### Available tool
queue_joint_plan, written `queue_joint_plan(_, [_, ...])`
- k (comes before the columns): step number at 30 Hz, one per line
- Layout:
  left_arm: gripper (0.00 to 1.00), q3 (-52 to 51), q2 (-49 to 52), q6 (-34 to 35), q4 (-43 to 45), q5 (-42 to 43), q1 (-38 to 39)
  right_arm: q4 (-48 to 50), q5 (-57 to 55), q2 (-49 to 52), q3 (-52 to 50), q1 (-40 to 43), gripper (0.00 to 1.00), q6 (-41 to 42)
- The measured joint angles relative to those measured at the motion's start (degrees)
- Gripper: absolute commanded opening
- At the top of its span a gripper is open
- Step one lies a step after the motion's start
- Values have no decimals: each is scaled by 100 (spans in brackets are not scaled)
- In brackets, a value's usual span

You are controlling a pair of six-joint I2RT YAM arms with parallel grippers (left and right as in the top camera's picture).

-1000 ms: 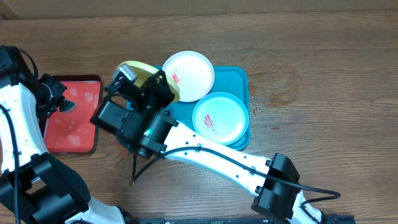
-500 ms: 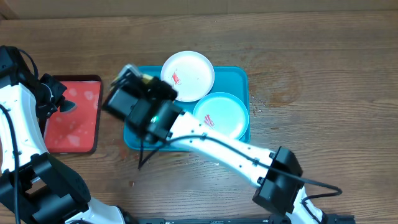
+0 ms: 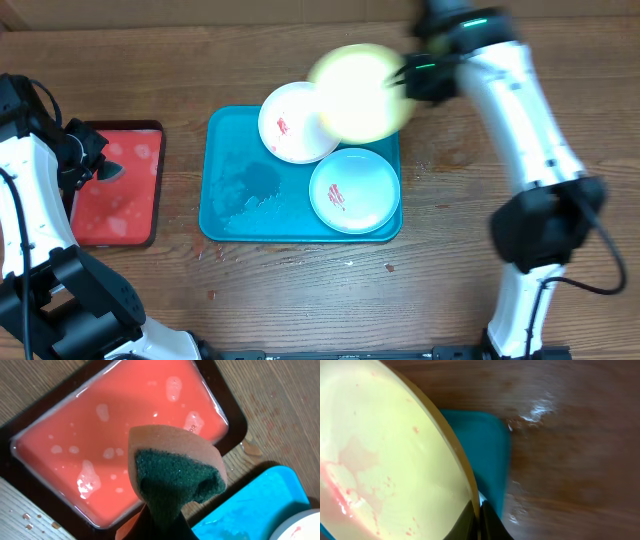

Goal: Clean dirty plates on tray and stack at the side
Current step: 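Lift the yellow plate with the right gripper and move it right, then set the yellow plate on the table right of the tray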

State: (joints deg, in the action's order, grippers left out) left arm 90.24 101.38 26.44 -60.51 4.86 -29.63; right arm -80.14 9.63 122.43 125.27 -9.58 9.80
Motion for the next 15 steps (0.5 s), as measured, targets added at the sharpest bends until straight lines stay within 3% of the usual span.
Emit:
queue_joint_plan(6, [4,0,0,0,9,129,0,15,372,2,-863,1504,4,68])
queue_joint_plan(13, [4,0,0,0,24,186,0,986,520,61,-2138,2210,4,72])
queue_joint_plan(14, [4,0,0,0,26,190,0,1152,518,74,-2365,2280,23,74])
queue_joint_plan(15, [4,0,0,0,26,188,0,1169,518,79,-2411,2295,30,70])
